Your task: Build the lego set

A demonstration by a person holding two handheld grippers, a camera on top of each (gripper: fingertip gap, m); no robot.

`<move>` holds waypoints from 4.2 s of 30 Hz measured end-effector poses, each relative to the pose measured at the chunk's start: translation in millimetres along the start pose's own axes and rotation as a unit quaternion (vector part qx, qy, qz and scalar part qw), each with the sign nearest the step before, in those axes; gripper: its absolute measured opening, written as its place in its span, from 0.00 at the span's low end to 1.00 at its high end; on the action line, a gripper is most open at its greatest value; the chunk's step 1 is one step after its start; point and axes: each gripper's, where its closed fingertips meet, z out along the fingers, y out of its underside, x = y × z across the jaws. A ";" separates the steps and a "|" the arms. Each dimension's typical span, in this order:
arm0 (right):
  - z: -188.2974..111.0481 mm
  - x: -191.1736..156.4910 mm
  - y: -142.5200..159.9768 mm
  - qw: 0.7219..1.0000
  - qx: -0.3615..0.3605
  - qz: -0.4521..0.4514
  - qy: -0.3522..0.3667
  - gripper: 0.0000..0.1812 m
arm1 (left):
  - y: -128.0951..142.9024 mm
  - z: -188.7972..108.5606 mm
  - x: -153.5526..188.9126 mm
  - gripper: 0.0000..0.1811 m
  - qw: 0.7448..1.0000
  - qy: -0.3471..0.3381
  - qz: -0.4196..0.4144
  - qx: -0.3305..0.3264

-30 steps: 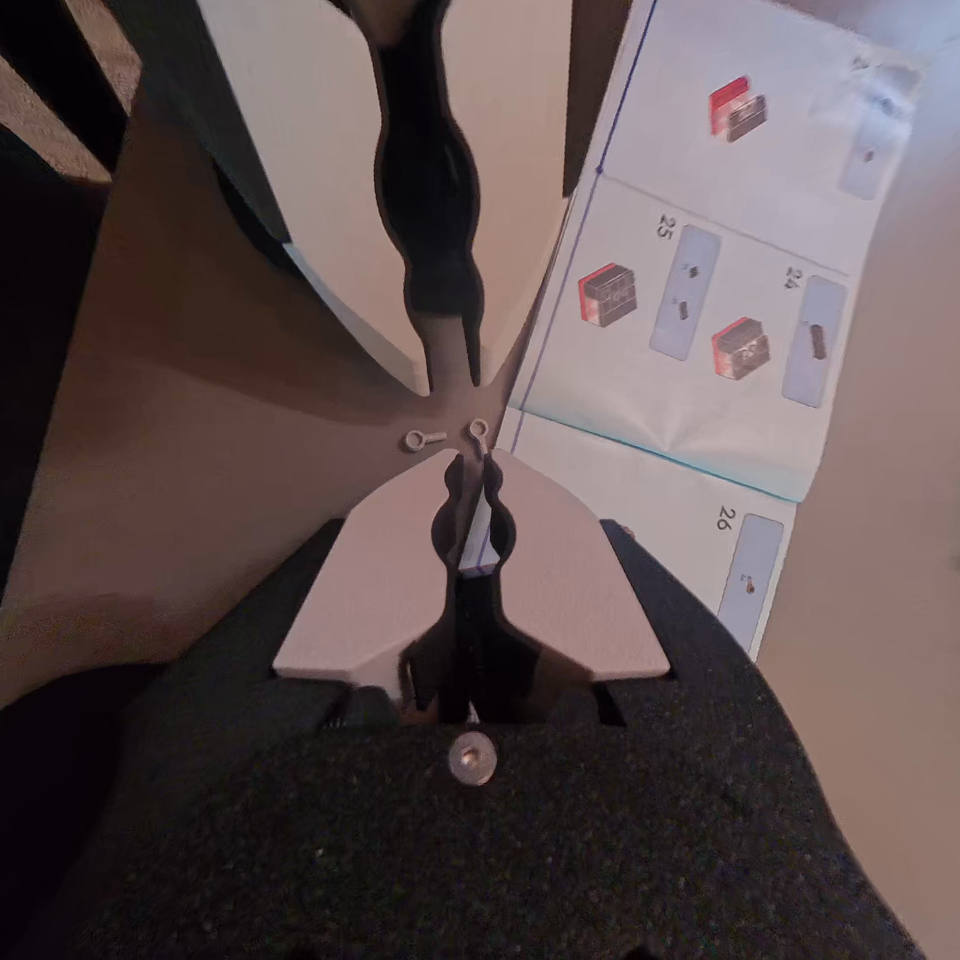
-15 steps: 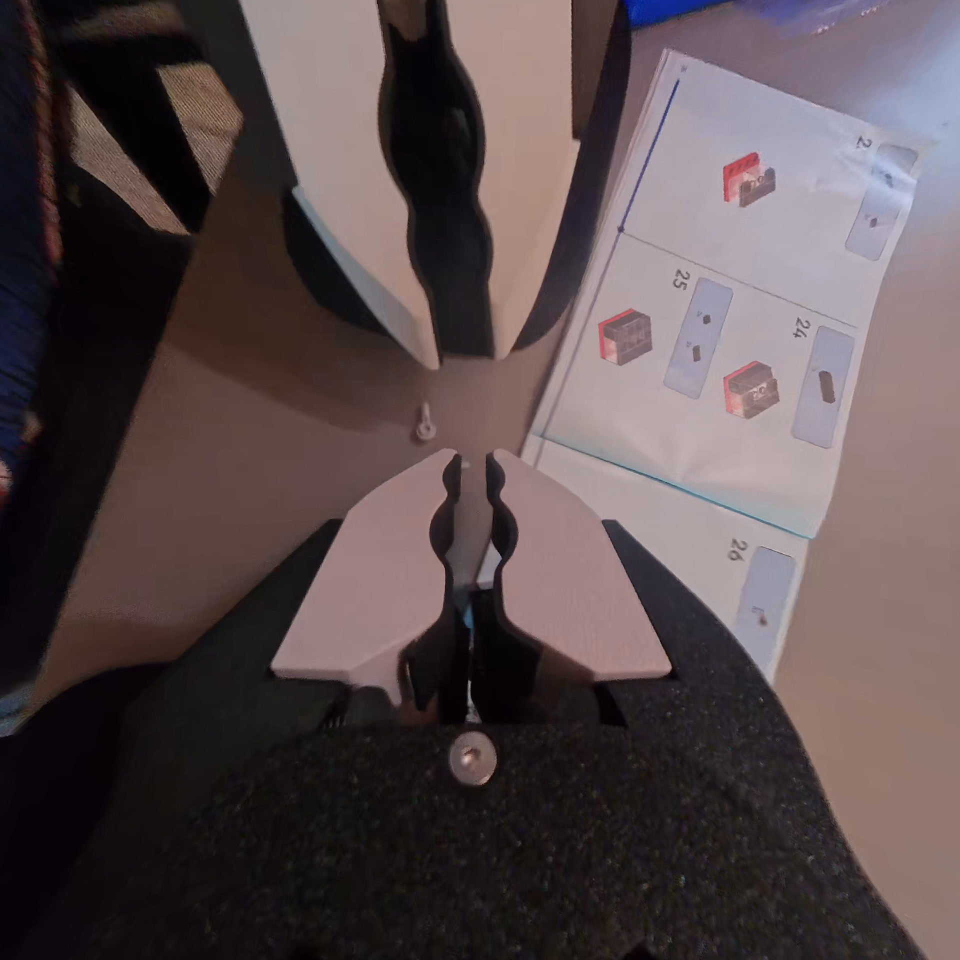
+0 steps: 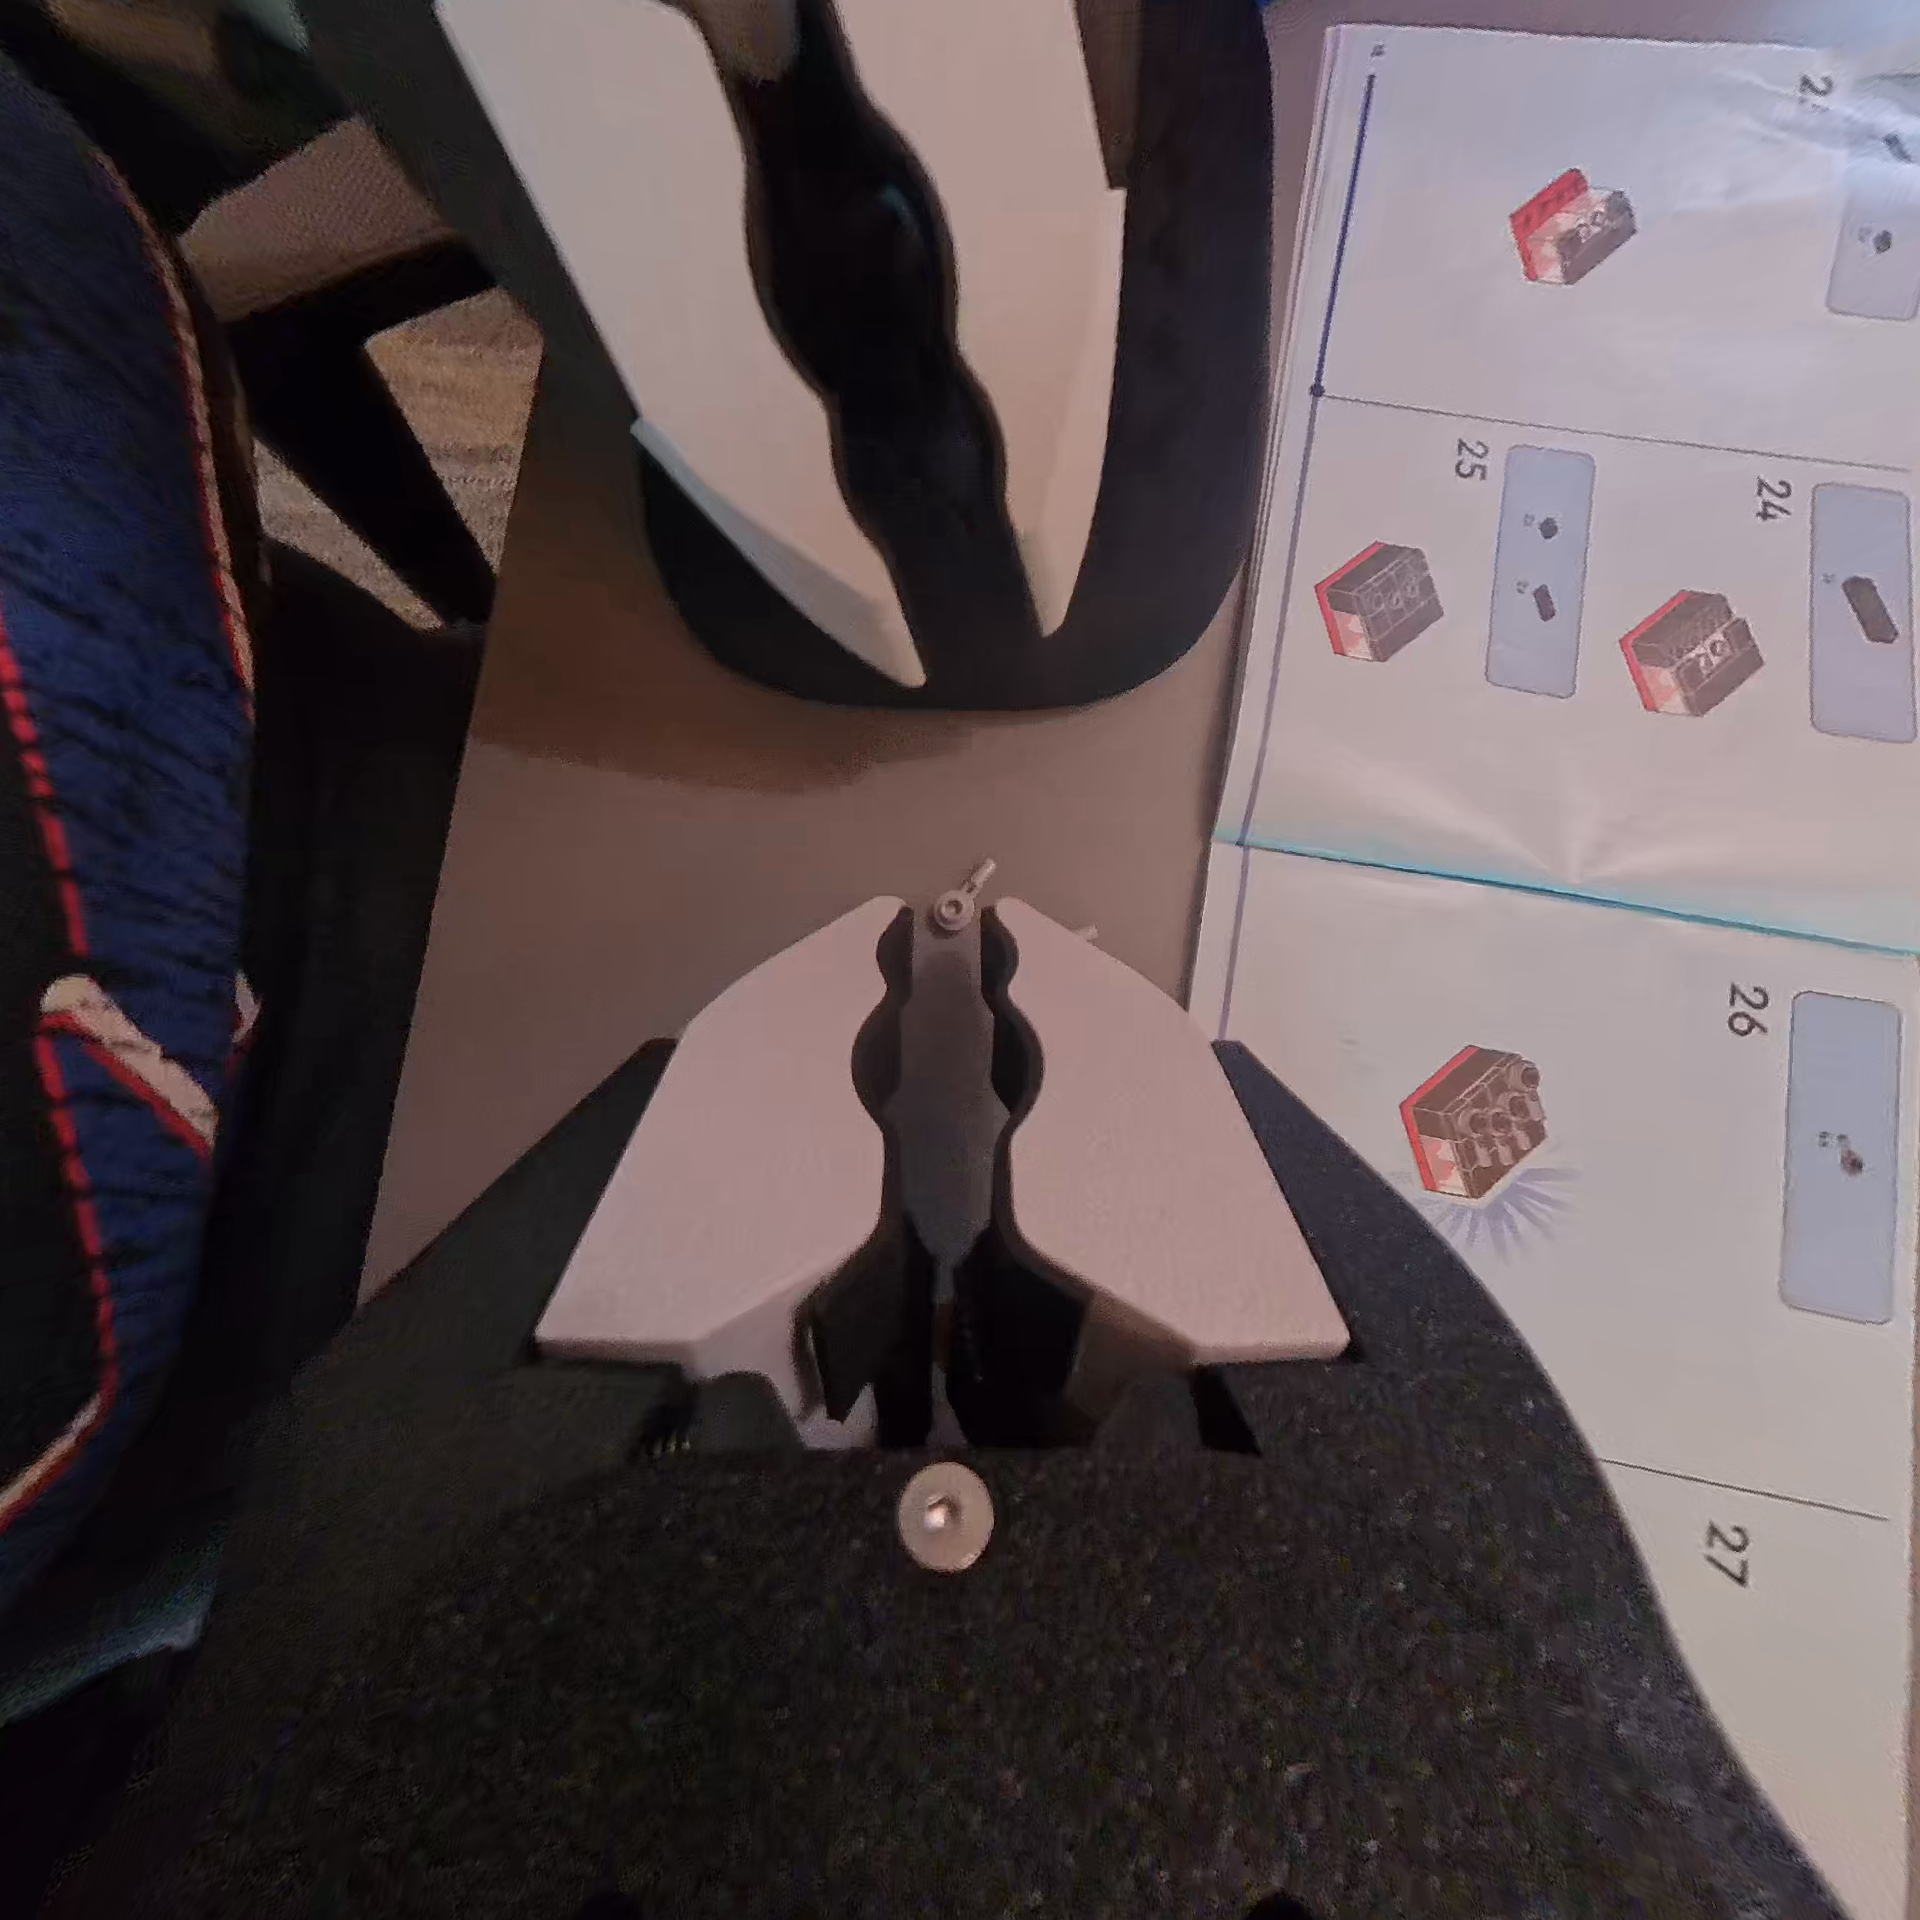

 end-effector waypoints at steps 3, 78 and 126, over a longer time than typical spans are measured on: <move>5.6 1.5 3.5 1.000 -0.008 0.011 0.018 0.07 | -6.1 1.9 2.8 0.10 1.000 0.007 0.007 0.010; -95.2 10.1 -52.5 0.937 0.344 -0.064 0.008 0.01 | -117.3 -13.2 4.5 0.05 0.952 0.063 -0.007 0.300; -48.3 48.1 33.4 0.990 0.117 -0.074 -0.031 0.01 | -77.3 49.3 -2.6 0.00 0.993 0.065 -0.052 0.087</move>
